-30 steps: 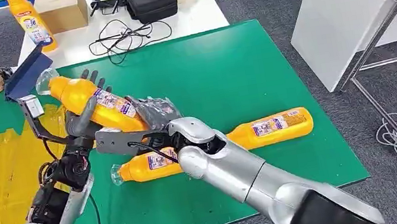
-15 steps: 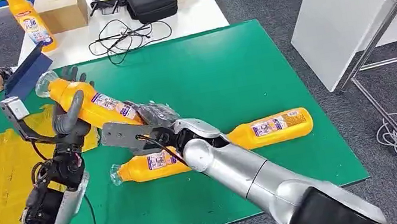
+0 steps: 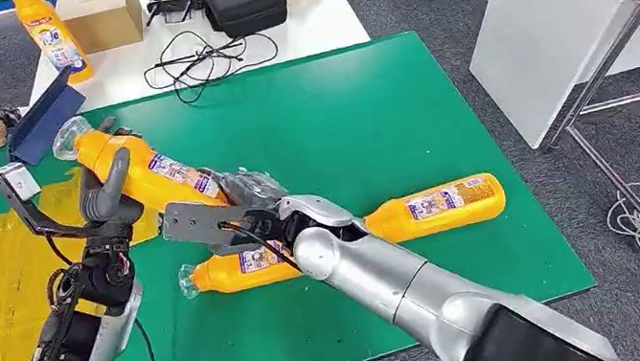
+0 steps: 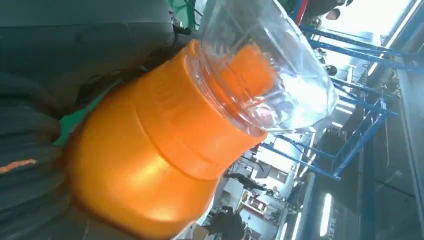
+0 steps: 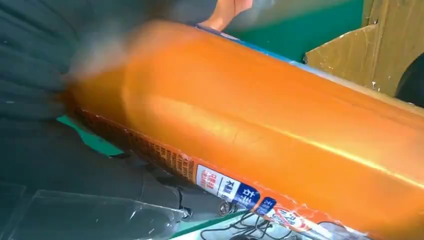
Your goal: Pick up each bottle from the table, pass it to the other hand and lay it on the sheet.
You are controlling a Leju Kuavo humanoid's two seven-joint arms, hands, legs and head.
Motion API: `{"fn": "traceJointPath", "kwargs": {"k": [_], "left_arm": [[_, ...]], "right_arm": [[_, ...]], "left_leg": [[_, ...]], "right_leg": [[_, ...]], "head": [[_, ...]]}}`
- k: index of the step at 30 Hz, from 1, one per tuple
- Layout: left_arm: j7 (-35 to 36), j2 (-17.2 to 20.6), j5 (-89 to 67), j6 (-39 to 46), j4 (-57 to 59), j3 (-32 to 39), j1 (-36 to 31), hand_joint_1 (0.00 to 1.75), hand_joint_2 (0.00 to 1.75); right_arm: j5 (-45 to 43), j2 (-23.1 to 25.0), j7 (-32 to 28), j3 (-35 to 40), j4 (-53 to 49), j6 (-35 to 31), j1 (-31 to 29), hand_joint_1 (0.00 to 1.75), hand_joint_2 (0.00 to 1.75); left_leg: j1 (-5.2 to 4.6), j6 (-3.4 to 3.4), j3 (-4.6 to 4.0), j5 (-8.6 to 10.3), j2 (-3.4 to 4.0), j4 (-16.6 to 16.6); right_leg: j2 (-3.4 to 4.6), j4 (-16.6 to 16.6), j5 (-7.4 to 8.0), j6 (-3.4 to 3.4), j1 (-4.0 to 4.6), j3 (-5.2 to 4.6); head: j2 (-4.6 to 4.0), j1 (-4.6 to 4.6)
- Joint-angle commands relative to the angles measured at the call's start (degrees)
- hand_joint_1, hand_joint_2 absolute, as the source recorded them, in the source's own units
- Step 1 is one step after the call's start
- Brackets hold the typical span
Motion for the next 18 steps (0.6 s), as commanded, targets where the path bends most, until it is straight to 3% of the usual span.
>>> {"fn": "traceJointPath", "kwargs": {"k": [1, 17, 18], "left_arm": [[1.2, -0.5, -0.3, -1.4, 1.7, -0.5, -2.3, 1.75, 1.75], [3.6, -0.4, 0.1, -4.0, 2.6, -1.9, -3.3, 1.75, 1.75], [3.6, -0.4, 0.1, -3.9, 2.5, -1.8, -3.1, 1.75, 1.75]], "right_arm": [[0.4, 1.0, -0.6, 1.7, 3.9, 0.1, -1.6, 1.75, 1.75], [2.0, -0.3, -0.3, -1.0, 2.1, -3.2, -2.4, 1.75, 1.75], [2.4, -0.5, -0.7, -1.4, 1.5, -4.9, -2.3, 0.00, 1.75]], "left_leg": [[0.04, -0.08, 0.14, -0.08, -0.16, 0.1], [0.02, -0.05, 0.08, -0.04, -0.19, 0.1], [0.04, -0.08, 0.14, -0.10, -0.24, 0.1]], "right_leg": [[-0.15, 0.0, -0.11, -0.03, 0.03, 0.17], [-0.18, 0.1, -0.10, -0.01, 0.01, 0.08], [-0.23, 0.1, -0.15, -0.02, 0.03, 0.17]], "head": [[0.00, 0.00], [0.00, 0.00], [0.00, 0.02]]}}
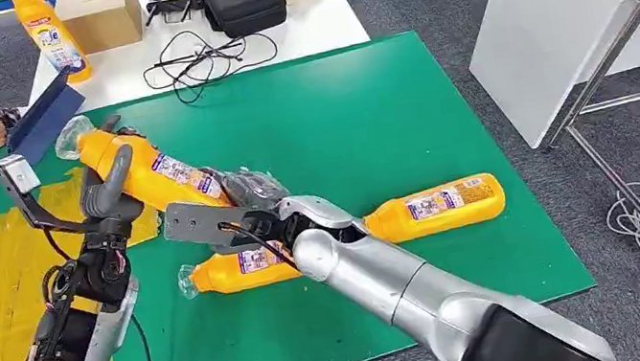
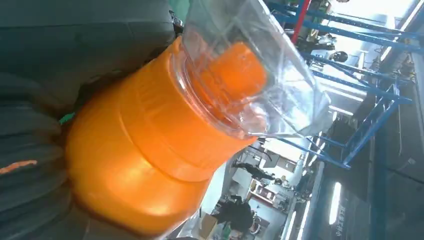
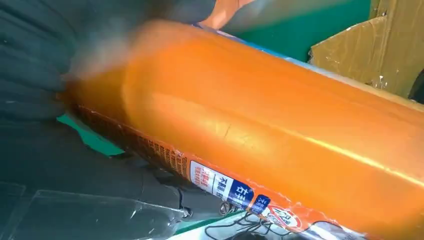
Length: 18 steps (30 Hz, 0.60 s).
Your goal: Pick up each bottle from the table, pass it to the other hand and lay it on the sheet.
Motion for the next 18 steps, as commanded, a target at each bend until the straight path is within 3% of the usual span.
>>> {"fn": "traceJointPath", "kwargs": {"k": [1, 5, 14, 18], "left_arm": [[0.4, -0.5, 0.4, -0.4, 2.4, -1.8, -2.2, 1.75, 1.75], [0.0, 0.1, 0.7, -0.4, 2.3, -0.5, -1.6, 1.75, 1.75], [0.0, 0.0, 0.7, -0.2, 2.5, -0.3, -1.7, 1.75, 1.75], [-0.7, 0.3, 0.5, 0.2, 2.2, 1.8, -1.0, 1.75, 1.75]], "right_arm": [[0.4, -1.1, 0.0, -2.5, 0.4, -4.6, -2.3, 0.00, 0.00], [-0.1, -2.8, -0.9, -6.0, -2.6, -5.7, -2.3, 0.00, 0.00], [0.1, -2.7, -0.9, -6.2, -2.8, -5.8, -2.2, 0.00, 0.00], [-0.3, -4.9, -3.0, -10.0, -8.0, -8.0, -1.4, 0.00, 0.00]], "left_leg": [[0.03, -0.06, 0.11, -0.08, -0.22, 0.1], [0.01, -0.04, 0.03, -0.04, -0.17, 0.1], [0.03, -0.07, 0.14, -0.09, -0.19, 0.1], [0.02, -0.05, 0.07, -0.05, -0.17, 0.1]], "right_leg": [[-0.22, 0.1, -0.12, -0.01, 0.03, 0.18], [-0.17, 0.0, -0.07, 0.00, 0.01, 0.08], [-0.18, 0.1, -0.12, -0.03, 0.02, 0.21], [-0.15, 0.0, -0.08, -0.01, 0.02, 0.13]], "head": [[0.00, 0.00], [0.00, 0.02], [-0.02, 0.02], [0.00, 0.00]]}}
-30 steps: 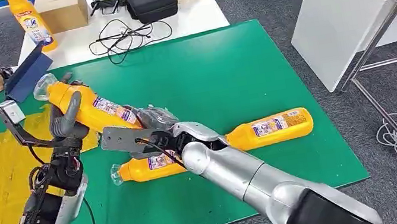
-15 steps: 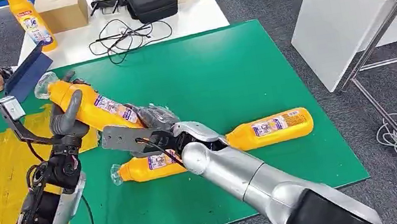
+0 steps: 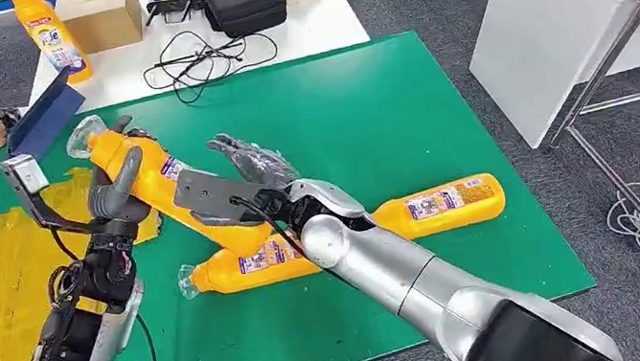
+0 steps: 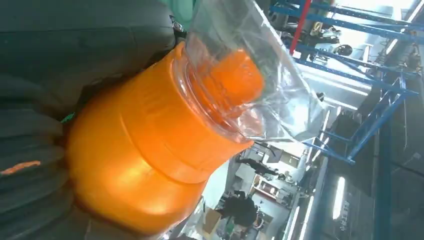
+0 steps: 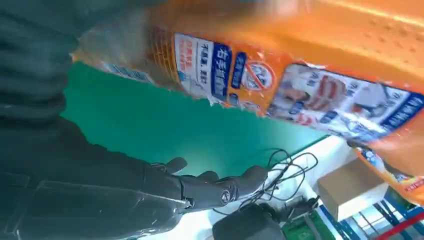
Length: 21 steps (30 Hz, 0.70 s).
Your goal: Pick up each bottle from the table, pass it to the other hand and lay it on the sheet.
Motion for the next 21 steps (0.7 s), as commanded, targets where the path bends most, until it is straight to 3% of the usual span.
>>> {"fn": "traceJointPath", "kwargs": {"k": [1, 15, 19, 21], "left_arm": [[-0.6, 0.3, -0.2, 0.3, 1.4, 2.8, -0.6, 1.75, 1.75], [-0.9, 0.8, -2.0, 1.0, -0.3, 5.1, 0.7, 1.75, 1.75], [-7.0, 2.8, -11.9, 10.7, -1.9, 7.3, 0.7, 1.75, 1.75], [-13.8, 4.7, -26.1, 25.5, -1.7, 8.4, -1.3, 1.75, 1.75]], "right_arm": [[-0.3, -4.1, -2.4, -5.6, -6.8, -2.6, -0.9, 0.00, 0.00], [0.9, -7.1, -2.5, -11.0, -17.2, -4.6, 3.2, 0.00, 0.00], [1.0, -10.2, -2.6, -15.2, -26.9, -4.4, 8.1, 0.00, 0.00], [0.7, -12.4, -3.0, -17.4, -31.2, -4.0, 10.4, 0.00, 0.00]], "left_leg": [[0.03, -0.06, 0.15, -0.11, -0.18, 0.1], [0.04, -0.05, 0.11, -0.07, -0.15, 0.0], [0.08, -0.08, 0.23, -0.17, -0.25, 0.1], [0.08, -0.07, 0.19, -0.14, -0.28, 0.1]], "right_leg": [[-0.17, 0.1, -0.13, -0.02, 0.02, 0.20], [-0.15, 0.0, -0.08, -0.02, 0.03, 0.17], [-0.24, 0.0, -0.19, -0.02, 0.07, 0.35], [-0.26, 0.0, -0.17, -0.02, 0.07, 0.31]], "head": [[0.00, 0.00], [0.00, 0.00], [0.00, 0.00], [0.00, 0.00]]}}
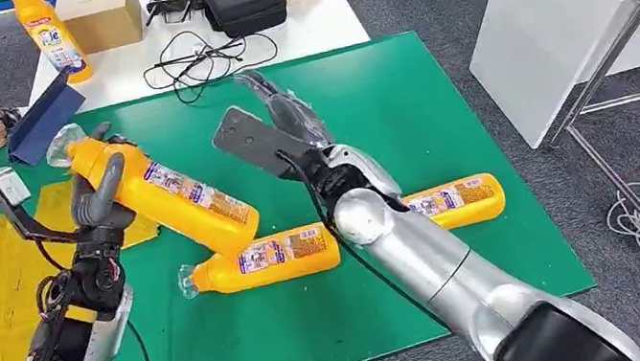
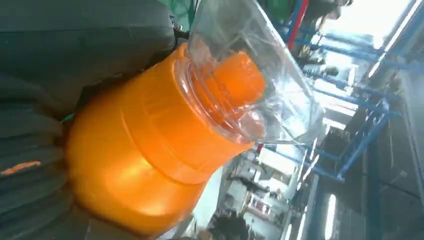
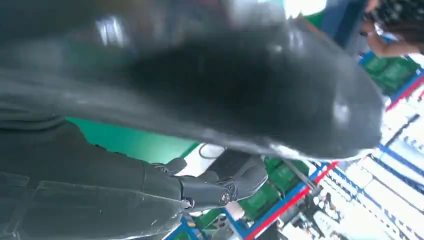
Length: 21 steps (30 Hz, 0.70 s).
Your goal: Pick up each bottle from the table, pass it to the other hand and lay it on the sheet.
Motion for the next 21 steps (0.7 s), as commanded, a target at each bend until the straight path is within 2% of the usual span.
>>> {"fn": "traceJointPath", "kwargs": {"k": [1, 2, 4, 5, 6, 8, 10, 12, 13, 14, 16, 17, 18, 19, 21], "left_arm": [[-13.4, 5.0, -28.9, 30.7, 0.6, 5.1, -5.2, 1.75, 1.75], [-14.0, 5.5, -31.3, 33.5, 0.9, 6.0, -6.3, 1.75, 1.75], [-15.6, 7.9, -43.0, 46.5, 2.6, 5.9, -8.2, 1.75, 1.75], [-15.0, 7.3, -53.4, 49.3, 2.9, 12.2, -8.1, 1.75, 1.75], [-15.1, 5.7, -65.9, 49.3, 2.2, 15.6, -7.7, 1.75, 1.75], [-17.6, 1.2, -91.3, 49.3, -1.9, 29.0, -5.5, 1.75, 1.75], [-20.9, -1.9, -105.0, 49.3, -7.6, 36.6, -3.0, 1.75, 1.75], [-19.0, -2.0, -114.1, 49.3, -10.1, 38.1, -0.9, 1.75, 1.75], [-17.7, -1.6, -115.0, 49.3, -8.5, 37.6, -0.9, 1.75, 1.75], [-8.7, 1.6, -121.7, 49.3, -7.6, 31.5, -0.1, 1.75, 1.75], [-8.7, 1.6, -121.7, 49.3, -7.6, 31.5, -0.1, 1.75, 1.75], [-1.3, 5.4, -123.1, 49.3, -4.2, 25.2, 0.2, 1.75, 1.75], [12.6, 13.2, -123.1, 49.3, 3.5, 9.6, -0.7, 1.75, 1.75], [12.6, 13.2, -123.1, 49.3, 3.5, 9.6, -0.7, 1.75, 1.75], [19.9, 16.8, -123.0, 49.3, 10.4, -1.7, -2.9, 1.75, 1.75]], "right_arm": [[-0.4, -7.9, -0.7, -8.4, -16.4, 0.9, 6.7, 0.00, 0.00], [-1.0, -8.1, -1.1, -9.0, -16.3, 1.4, 6.8, 0.00, 0.00], [-1.8, -8.5, -1.7, -9.5, -15.7, 2.1, 6.7, 0.00, 0.00], [-2.8, -8.6, -2.0, -9.7, -15.5, 2.7, 6.8, 0.00, 0.00], [-2.9, -8.8, -2.0, -9.7, -15.5, 2.8, 6.8, 0.00, 0.00], [-3.7, -9.4, -2.3, -10.2, -15.7, 2.8, 7.4, 0.00, 0.00], [-4.4, -9.8, -2.5, -10.1, -15.2, 3.5, 8.0, 0.00, 0.00], [-4.7, -9.9, -2.7, -9.8, -13.8, 3.8, 7.6, 0.00, 0.00], [-5.0, -9.8, -2.7, -9.8, -13.3, 3.8, 7.4, 0.00, 0.00], [-5.2, -9.6, -2.7, -9.5, -12.0, 4.4, 6.7, 0.00, 0.00], [-5.2, -9.6, -2.7, -9.5, -12.0, 4.4, 6.7, 0.00, 0.00], [-5.6, -9.4, -2.3, -9.4, -11.2, 4.7, 6.3, 0.00, 0.00], [-5.7, -9.5, -2.4, -9.2, -10.4, 4.9, 6.0, 0.00, 0.00], [-5.7, -9.5, -2.4, -9.2, -10.4, 4.9, 6.0, 0.00, 0.00], [-5.9, -9.6, -3.0, -9.2, -9.3, 5.4, 5.6, 0.00, 0.00]], "left_leg": [[0.11, -0.06, 0.10, -0.10, -0.27, 0.1], [0.08, -0.05, 0.01, -0.05, -0.26, 0.1], [0.10, -0.07, 0.00, -0.06, -0.26, 0.1], [0.10, -0.06, -0.02, -0.05, -0.19, 0.1], [0.10, -0.09, 0.07, -0.11, -0.27, 0.2], [0.08, -0.08, 0.14, -0.12, -0.10, 0.1], [0.06, -0.04, 0.12, -0.08, -0.07, 0.0], [0.05, -0.04, 0.29, -0.18, -0.12, 0.1], [0.07, -0.02, 0.14, -0.08, 0.12, 0.0], [0.05, -0.03, 0.27, -0.15, 0.18, 0.0], [0.01, -0.07, 0.33, -0.17, 0.15, 0.0], [0.01, -0.08, 0.31, -0.15, 0.09, 0.0], [0.04, -0.10, 0.29, -0.15, 0.01, 0.1], [0.04, -0.13, 0.32, -0.14, -0.07, 0.0], [0.06, -0.16, 0.32, -0.09, -0.34, 0.0]], "right_leg": [[-0.26, 0.0, -0.12, -0.02, 0.10, 0.22], [-0.24, 0.0, -0.09, -0.02, 0.08, 0.11], [-0.26, 0.1, -0.10, -0.03, 0.10, 0.09], [-0.18, 0.1, -0.07, -0.03, 0.09, 0.04], [-0.26, 0.1, -0.15, -0.04, 0.09, 0.15], [-0.09, 0.1, -0.11, -0.03, 0.07, 0.17], [-0.08, 0.0, -0.06, 0.00, 0.06, 0.17], [-0.15, 0.0, -0.16, 0.02, 0.02, 0.36], [0.07, -0.1, -0.01, 0.01, 0.02, 0.12], [0.15, -0.1, -0.05, 0.01, 0.00, 0.25], [0.16, 0.0, -0.11, -0.02, -0.02, 0.28], [0.10, 0.0, -0.13, -0.03, -0.01, 0.25], [0.01, 0.0, -0.16, -0.05, 0.01, 0.25], [-0.07, 0.1, -0.18, -0.07, 0.00, 0.27], [-0.33, 0.1, -0.21, -0.10, 0.03, 0.36]], "head": [[0.00, 0.02], [0.00, 0.00], [0.00, 0.00], [0.00, 0.00], [0.00, 0.00], [0.00, -0.02], [0.00, 0.02], [0.00, 0.00], [0.00, 0.02], [0.00, 0.00], [0.00, -0.02], [0.00, 0.00], [0.00, -0.02], [0.00, -0.02], [0.00, 0.02]]}}
